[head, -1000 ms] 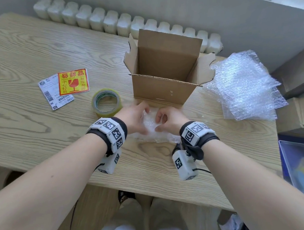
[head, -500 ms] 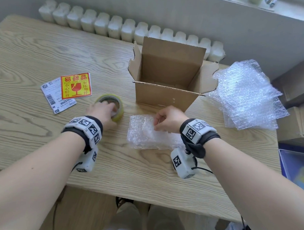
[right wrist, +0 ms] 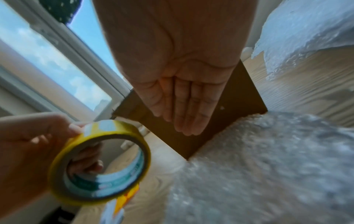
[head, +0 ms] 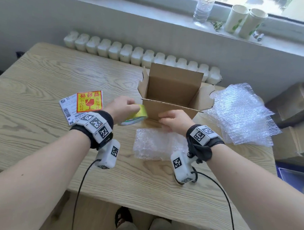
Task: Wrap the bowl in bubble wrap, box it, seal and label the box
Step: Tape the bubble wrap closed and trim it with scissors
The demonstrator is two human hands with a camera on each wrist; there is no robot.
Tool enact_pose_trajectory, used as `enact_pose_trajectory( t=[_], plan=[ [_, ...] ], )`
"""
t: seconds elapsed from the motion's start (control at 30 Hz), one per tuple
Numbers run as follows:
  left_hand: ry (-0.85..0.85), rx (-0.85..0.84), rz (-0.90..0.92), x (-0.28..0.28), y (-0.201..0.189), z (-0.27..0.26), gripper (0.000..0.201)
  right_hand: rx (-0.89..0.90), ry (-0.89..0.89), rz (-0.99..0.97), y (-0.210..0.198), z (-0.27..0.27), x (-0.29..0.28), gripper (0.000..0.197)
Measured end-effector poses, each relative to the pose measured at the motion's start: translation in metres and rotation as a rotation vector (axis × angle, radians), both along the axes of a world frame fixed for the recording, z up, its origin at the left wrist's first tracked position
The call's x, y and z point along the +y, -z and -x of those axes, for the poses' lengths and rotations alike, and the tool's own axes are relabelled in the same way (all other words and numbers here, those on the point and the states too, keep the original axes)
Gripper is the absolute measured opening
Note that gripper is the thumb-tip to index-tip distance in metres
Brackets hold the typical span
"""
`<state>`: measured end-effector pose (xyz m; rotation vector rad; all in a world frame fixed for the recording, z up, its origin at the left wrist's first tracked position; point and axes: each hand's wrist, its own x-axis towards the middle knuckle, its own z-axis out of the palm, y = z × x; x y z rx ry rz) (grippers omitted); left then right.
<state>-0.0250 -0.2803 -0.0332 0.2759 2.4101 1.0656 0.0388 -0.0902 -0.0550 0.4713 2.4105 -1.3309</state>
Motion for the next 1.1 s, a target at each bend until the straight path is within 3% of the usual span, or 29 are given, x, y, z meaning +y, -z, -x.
enact_pose_trajectory(
  t=[0.13,0.2,0.43,0.63,0.73,0.9,1.1],
  plan=[
    [0.077,-0.029,-0.071,0.014,-0.03,-0.013,0.013,-0.048,0.091,0.288,-0.029,0.001,-0.009,0.03],
    [0.088,0.007,-0.065,0.018,-0.038,-0.018,0.012,-0.027,0.093,0.31,-0.042,-0.002,-0.009,0.03],
    [0.122,0.077,-0.045,0.021,-0.061,-0.033,0.014,0.103,0.082,0.232,-0.073,-0.015,-0.002,0.034],
    [0.133,0.083,-0.07,0.029,-0.073,-0.041,0.013,0.221,0.147,0.106,-0.078,-0.022,0.003,0.006],
    [0.153,0.1,-0.062,0.033,-0.074,-0.043,0.017,0.239,0.2,0.066,-0.077,-0.021,0.004,0.018],
    [0.157,0.102,-0.062,0.036,-0.073,-0.046,0.017,0.197,0.11,-0.029,-0.081,-0.025,0.004,0.019],
    [0.158,0.175,0.146,0.036,-0.07,-0.042,0.016,0.181,0.051,0.053,-0.087,-0.032,-0.002,0.023]
  ],
)
